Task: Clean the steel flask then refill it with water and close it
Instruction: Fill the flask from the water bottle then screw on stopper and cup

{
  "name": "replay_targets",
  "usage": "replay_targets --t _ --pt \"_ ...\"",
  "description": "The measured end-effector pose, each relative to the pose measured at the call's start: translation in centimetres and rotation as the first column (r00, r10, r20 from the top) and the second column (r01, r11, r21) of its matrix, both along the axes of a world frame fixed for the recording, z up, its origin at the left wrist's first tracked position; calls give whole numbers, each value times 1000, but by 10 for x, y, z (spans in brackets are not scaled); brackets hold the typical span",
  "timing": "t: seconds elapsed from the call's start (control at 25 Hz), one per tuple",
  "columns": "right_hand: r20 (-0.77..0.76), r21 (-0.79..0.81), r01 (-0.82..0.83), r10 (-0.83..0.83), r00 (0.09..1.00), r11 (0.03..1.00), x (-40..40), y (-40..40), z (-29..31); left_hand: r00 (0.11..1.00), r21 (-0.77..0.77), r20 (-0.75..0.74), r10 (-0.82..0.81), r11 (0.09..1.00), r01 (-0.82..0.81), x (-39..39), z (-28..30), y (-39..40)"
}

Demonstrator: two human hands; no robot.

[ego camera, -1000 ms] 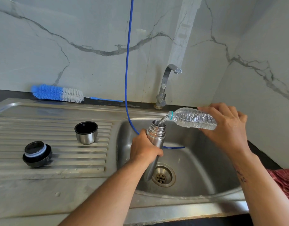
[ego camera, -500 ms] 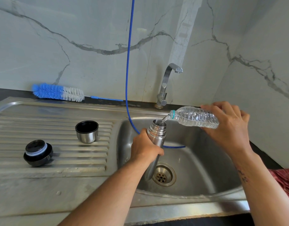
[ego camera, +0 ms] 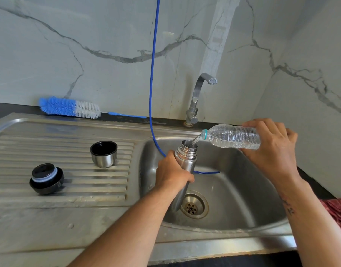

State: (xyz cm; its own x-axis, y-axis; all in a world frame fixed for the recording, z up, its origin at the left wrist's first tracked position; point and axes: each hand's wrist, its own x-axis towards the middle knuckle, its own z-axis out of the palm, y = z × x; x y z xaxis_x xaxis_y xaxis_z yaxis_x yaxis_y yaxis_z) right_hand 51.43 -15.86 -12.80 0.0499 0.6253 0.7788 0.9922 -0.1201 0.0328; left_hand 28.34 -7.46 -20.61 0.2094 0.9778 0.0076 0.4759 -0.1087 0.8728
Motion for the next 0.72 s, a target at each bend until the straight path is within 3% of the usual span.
replay_targets --t 0.72 --pt "5 5 6 -6 1000 1000 -1 1 1 1000 -18 -6 -11 1000 11 -1 3 -2"
